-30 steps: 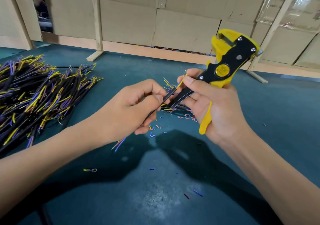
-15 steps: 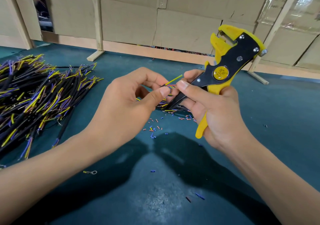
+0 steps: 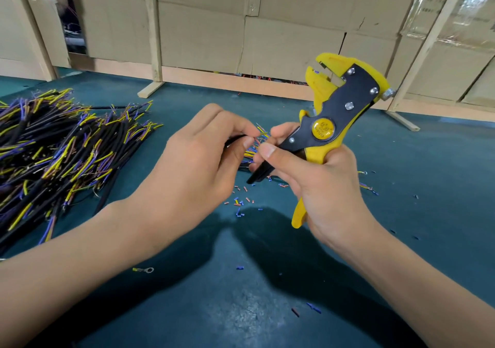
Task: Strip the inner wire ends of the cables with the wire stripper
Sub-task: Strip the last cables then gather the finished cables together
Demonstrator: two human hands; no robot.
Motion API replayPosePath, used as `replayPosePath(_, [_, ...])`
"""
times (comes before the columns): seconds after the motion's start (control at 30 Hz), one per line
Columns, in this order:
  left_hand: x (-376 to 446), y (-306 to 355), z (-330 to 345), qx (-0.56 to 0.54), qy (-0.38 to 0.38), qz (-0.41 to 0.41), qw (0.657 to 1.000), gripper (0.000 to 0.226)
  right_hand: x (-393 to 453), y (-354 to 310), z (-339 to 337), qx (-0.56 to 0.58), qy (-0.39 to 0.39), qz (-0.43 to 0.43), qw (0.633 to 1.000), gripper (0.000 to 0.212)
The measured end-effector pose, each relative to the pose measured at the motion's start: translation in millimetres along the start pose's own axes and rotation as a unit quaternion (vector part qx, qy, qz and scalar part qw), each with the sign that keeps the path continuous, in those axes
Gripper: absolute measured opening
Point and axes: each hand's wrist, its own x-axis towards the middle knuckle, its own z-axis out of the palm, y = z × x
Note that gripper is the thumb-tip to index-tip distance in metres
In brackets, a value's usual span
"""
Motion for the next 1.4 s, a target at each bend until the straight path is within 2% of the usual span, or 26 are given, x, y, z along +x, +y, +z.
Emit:
replayPosePath(0.13, [-2.7, 2.6, 1.7, 0.003, -0.005, -0.015, 1.000, 0.012, -3.2, -3.8, 1.9, -0.056, 0.009, -0.032, 0.998, 0.019])
replayPosePath(0.4, [-3.3, 6.1, 6.3, -0.007, 0.010, -0.049, 0.999, 0.009, -9.7, -3.9, 8.7, -0.073, 0.043, -0.064, 0.994, 0.014])
replayPosePath(0.5, [-3.1, 8.9, 6.3, -0.085, -0.004, -0.127, 0.988, 0.010, -8.1, -7.6, 4.5, -0.047, 0.042, -0.064, 0.996, 0.015])
replayPosePath(0.6, [-4.7, 8.7, 9.7, -0.188, -0.037, -0.213, 0.958, 0.011, -5.9, -9.8, 1.4, -0.060, 0.024, -0.073, 0.995, 0.015])
replayPosePath(0.73, [-7.0, 7.3, 13.2, -0.295, -0.046, -0.260, 0.918, 0.014, -6.1, -9.5, 2.8, -0.067, 0.023, -0.070, 0.995, 0.015])
replayPosePath(0.87, [-6.0, 8.8, 13.4, -0.347, -0.044, -0.279, 0.894, 0.016, -5.9, -8.0, 3.0, -0.074, 0.040, -0.069, 0.994, 0.014])
replayPosePath(0.93, [-5.6, 9.9, 13.0, -0.359, -0.047, -0.288, 0.886, 0.014, -6.3, -8.0, 3.0, -0.068, 0.051, -0.063, 0.994, 0.020])
replayPosePath(1.2, [-2.8, 12.4, 8.9, -0.361, -0.068, -0.283, 0.886, 0.012, -3.1, -7.3, -1.0, -0.047, 0.029, -0.046, 0.997, 0.019])
replayPosePath(1.4, [-1.3, 8.7, 13.5, -0.391, -0.033, -0.299, 0.870, 0.014, -2.7, 1.2, 2.0, -0.055, 0.048, -0.026, 0.997, 0.016])
